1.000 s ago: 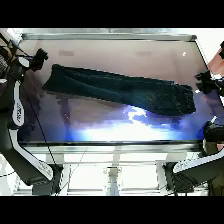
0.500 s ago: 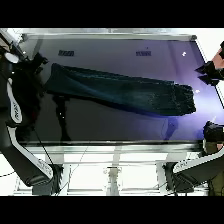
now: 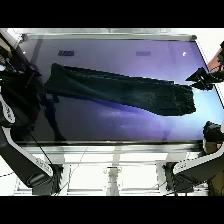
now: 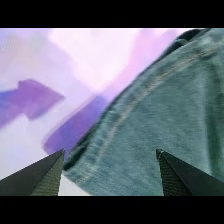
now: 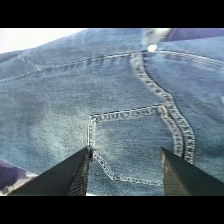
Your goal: Fold the clothes and pants, and hang the long-sleeved shirts on hangers.
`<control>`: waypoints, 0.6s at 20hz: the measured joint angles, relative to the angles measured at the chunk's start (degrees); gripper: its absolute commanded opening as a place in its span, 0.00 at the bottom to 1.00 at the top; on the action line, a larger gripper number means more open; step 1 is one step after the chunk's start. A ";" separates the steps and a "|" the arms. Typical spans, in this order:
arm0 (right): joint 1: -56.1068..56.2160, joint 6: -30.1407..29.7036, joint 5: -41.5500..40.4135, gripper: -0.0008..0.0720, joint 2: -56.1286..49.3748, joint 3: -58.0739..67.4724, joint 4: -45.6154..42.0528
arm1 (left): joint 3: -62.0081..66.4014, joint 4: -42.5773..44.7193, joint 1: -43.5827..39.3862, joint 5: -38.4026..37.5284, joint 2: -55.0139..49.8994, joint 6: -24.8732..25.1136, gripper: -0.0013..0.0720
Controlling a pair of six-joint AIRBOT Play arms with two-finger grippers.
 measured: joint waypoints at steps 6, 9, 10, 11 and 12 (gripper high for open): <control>2.97 -0.17 -1.09 0.67 0.00 0.00 -0.90 | 0.00 -2.91 -0.09 -2.08 -4.07 1.20 0.90; 3.39 -0.20 -1.33 0.67 0.00 0.00 -1.55 | 0.02 -3.02 -0.52 -2.38 -4.66 1.40 0.90; 3.45 -0.20 -1.38 0.67 0.00 0.00 -1.73 | 0.02 -2.73 -0.85 -2.40 -4.74 1.40 0.90; 3.52 -0.20 -1.40 0.67 0.00 0.00 -1.84 | 0.07 -2.27 -1.33 -2.34 -4.81 1.40 0.90; 3.56 -0.20 -1.42 0.67 0.00 0.00 -1.88 | 0.07 -1.81 -1.84 -2.16 -4.87 1.36 0.90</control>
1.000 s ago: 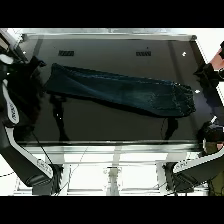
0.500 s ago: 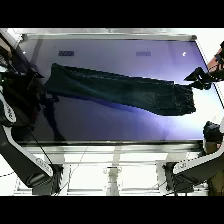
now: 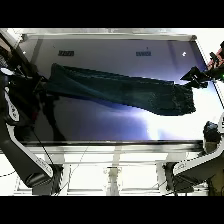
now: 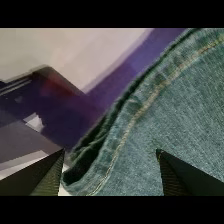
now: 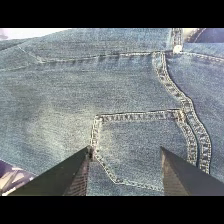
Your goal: Fold the clothes and pants, and hang the long-sleeved shirts on hangers.
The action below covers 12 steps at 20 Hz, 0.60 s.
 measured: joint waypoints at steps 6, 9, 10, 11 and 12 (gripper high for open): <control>0.04 0.00 -0.07 0.67 0.00 0.00 -0.22 | -0.11 4.13 -2.49 2.58 -0.44 -0.90 0.06; 0.07 0.02 0.17 0.67 0.00 0.00 -0.22 | -0.07 4.20 -2.91 2.40 -0.28 -0.42 0.05; 0.11 0.02 0.66 0.67 0.00 0.00 -0.22 | -0.07 4.31 -2.95 1.57 0.04 0.00 0.05; 0.26 0.04 1.42 0.67 0.00 0.00 -0.20 | -0.07 4.74 -2.93 0.37 0.57 0.39 0.05; 0.44 0.07 2.01 0.67 0.00 0.00 -0.15 | -0.07 6.08 -2.86 -1.22 1.33 0.76 0.05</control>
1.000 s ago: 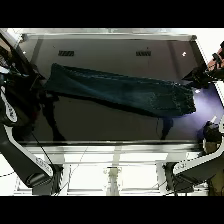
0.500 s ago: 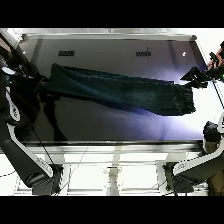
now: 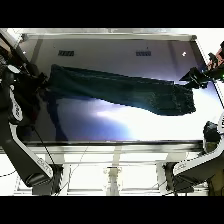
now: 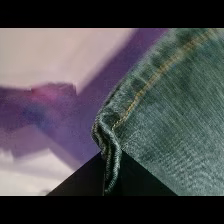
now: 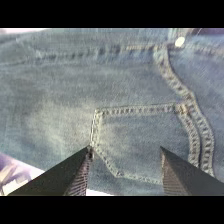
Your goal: Fold the clothes and pants, and hang the long-sleeved shirts on hangers.
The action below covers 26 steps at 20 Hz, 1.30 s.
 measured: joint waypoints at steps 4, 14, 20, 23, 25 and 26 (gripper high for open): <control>2.27 0.07 5.07 0.67 0.00 0.00 0.63 | 0.00 11.63 0.68 -8.63 6.03 3.13 0.05; 20.04 -1.49 13.75 0.67 0.00 0.00 1.22 | -10.67 28.33 4.26 -21.29 31.23 9.55 0.05; 25.14 -2.71 14.21 0.67 0.00 0.00 1.18 | -14.38 18.14 -3.67 -22.45 37.99 15.74 0.05; 25.70 -2.89 14.34 0.67 0.00 0.00 1.22 | -14.47 15.80 -13.03 -23.02 37.88 17.73 0.05; 25.86 -2.91 14.34 0.67 0.00 0.00 1.16 | -14.05 14.97 -19.39 -23.28 36.89 18.23 0.05; 25.92 -2.91 14.34 0.67 0.00 0.00 1.18 | -13.90 14.27 -22.29 -23.28 36.24 18.38 0.05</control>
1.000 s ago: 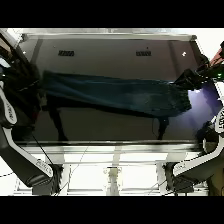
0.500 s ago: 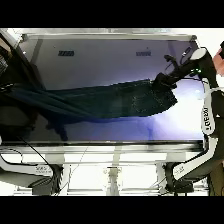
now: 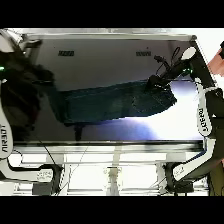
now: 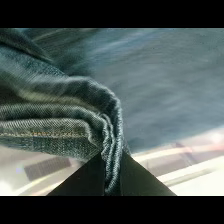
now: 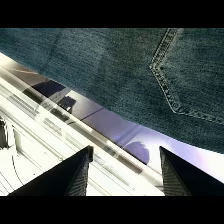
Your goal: Fold the clothes and pants, and hang the long-sleeved shirts on hangers.
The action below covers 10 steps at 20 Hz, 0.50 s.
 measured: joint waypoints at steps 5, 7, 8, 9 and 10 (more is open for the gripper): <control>0.07 0.15 0.13 0.67 0.13 0.00 0.02 | 0.31 -6.60 -11.21 1.84 -5.40 -1.01 0.05; 0.09 0.24 0.22 0.67 0.42 0.00 0.02 | 0.35 -10.08 -14.12 3.65 -7.89 -1.88 0.05; 0.07 0.26 0.26 0.67 0.61 0.00 0.04 | 0.35 -11.19 -15.34 4.70 -9.16 -2.45 0.05; 0.09 0.37 0.35 0.67 0.81 0.00 0.02 | 0.35 -12.07 -16.28 5.51 -10.25 -3.37 0.05; 0.09 0.44 0.50 0.67 1.05 0.00 0.00 | 0.35 -12.79 -17.03 5.92 -11.30 -3.96 0.05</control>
